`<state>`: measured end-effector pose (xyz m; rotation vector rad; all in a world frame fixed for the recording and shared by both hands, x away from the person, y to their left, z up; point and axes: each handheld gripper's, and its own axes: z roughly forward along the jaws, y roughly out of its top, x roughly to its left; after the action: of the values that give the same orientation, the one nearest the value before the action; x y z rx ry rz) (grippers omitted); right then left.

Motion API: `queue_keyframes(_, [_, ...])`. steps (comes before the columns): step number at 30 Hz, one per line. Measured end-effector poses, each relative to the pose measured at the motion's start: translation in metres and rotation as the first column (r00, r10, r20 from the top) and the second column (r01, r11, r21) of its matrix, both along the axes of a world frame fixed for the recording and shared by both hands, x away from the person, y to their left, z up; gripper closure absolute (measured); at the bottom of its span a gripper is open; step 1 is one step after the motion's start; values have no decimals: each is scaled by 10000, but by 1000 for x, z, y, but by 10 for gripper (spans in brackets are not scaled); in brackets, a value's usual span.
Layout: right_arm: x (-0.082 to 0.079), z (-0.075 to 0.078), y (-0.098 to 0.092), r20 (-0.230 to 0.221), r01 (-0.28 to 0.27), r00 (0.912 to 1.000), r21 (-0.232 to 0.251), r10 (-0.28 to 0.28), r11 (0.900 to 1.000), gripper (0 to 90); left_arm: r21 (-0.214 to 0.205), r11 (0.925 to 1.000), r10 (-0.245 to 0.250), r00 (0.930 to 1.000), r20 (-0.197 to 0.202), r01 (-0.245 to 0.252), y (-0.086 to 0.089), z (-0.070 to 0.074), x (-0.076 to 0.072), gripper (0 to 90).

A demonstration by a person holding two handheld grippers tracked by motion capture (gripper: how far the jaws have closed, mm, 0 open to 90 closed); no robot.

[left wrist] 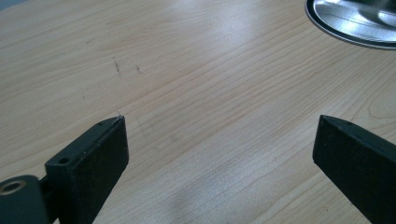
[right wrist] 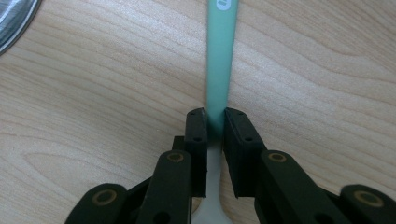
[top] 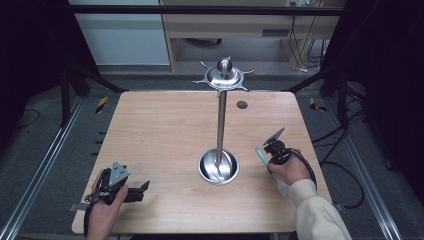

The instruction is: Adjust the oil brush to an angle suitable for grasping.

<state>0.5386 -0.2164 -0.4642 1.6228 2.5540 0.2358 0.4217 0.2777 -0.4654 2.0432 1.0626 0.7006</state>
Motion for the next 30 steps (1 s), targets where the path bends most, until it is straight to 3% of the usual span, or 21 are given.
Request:
queue_keyframes(13, [0,-2,-1,-63,163,9998,64,-163,9998,816,-4,10000,13,10000,2,-13,0,0,0,32])
queue_keyframes(18, [-1,2,-5,-37,214,9998,296,-213,9993,819,-11,10000,23,10000,0,-23,0,0,0,32])
queue_keyframes(25, [-5,25,-13,468,227,9986,681,-259,9974,819,-21,10000,17,10000,-17,-17,1,0,0,32])
queue_keyframes(30, [-11,56,-20,1326,-27,9911,1218,-136,9925,820,-44,10000,80,10000,-24,-80,2,-1,0,32])
